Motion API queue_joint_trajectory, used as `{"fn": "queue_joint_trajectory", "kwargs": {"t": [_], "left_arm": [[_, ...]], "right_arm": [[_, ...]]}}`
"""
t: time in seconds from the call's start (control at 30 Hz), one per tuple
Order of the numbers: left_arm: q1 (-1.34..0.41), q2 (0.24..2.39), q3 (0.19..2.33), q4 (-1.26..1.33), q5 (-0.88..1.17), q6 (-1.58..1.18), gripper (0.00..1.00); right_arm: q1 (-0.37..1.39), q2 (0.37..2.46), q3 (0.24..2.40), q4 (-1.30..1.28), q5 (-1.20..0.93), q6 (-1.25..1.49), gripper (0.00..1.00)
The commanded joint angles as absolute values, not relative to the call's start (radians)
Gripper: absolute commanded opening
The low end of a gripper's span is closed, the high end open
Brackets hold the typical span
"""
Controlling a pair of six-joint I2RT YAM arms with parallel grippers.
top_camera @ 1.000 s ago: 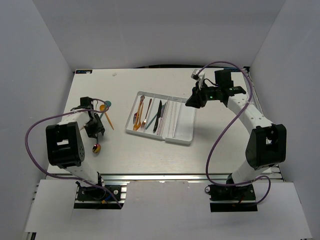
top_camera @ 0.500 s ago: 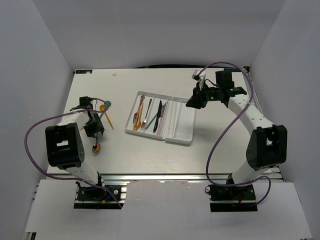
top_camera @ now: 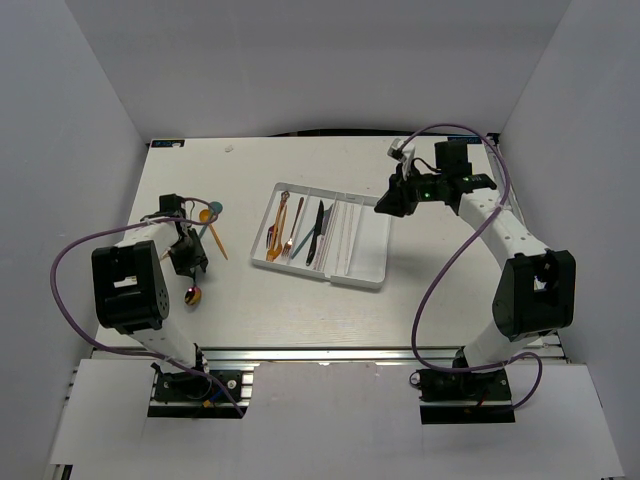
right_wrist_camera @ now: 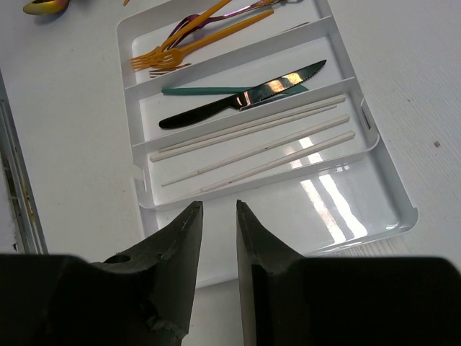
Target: Sort the eating utensils into containers
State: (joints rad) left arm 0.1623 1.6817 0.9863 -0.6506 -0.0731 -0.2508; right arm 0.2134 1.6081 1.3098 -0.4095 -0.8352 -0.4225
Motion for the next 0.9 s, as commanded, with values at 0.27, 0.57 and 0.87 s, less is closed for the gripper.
{"fn": "queue_joint_trajectory", "kwargs": {"t": [0.27,0.57,0.87], "left_arm": [[0.172,1.660,0.963,-0.640,0.033,-0.278,0.21],[0.172,1.510,0.881,-0.634,0.192,-0.308,0.05],[0.172,1.316,0.851,-0.617,0.443,-0.357,0.00]], "right_arm": [[0.180,1.580,1.298,-0.376,-0.870,-0.399,0.32],[0.173,1.583,1.304,-0.376,-0.876,-0.399,0.32],[0.172,1.588,1.310,-0.383,-0.882,-0.400,0.32]]}}
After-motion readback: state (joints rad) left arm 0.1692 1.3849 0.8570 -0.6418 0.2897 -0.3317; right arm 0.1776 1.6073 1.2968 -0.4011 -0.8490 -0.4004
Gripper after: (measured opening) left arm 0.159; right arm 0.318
